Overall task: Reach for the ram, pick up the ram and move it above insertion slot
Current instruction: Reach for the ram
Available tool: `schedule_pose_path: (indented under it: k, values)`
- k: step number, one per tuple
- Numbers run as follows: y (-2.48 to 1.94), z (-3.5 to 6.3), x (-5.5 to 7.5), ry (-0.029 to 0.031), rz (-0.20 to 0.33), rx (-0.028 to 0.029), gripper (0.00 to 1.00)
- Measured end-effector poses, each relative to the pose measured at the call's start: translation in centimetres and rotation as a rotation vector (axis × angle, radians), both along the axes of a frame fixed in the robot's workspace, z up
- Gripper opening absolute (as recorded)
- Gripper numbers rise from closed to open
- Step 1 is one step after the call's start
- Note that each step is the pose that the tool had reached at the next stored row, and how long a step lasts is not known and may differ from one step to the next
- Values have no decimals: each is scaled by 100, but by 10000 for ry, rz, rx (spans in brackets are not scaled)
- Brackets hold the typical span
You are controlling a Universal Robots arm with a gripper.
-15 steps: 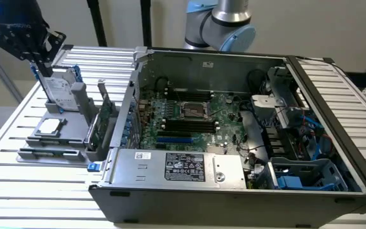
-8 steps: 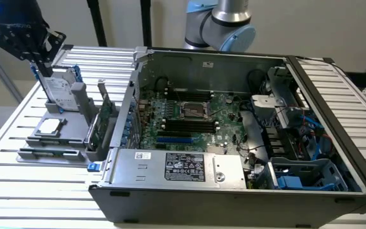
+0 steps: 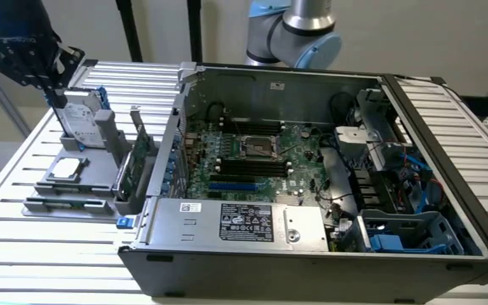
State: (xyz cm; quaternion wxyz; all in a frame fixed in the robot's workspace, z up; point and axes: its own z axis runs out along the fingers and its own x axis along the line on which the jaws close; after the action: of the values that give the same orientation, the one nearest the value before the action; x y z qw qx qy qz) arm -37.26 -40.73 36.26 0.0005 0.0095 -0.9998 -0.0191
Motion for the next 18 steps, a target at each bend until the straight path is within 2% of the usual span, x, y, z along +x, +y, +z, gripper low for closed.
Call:
schedule_pose_path:
  k: [10,14,18]
  values:
    - [-437,-83,0,5,0,-2,11]
    - [-611,-120,0,38,0,-2,11]
    - [-626,-133,-3,56,9,-5,11]
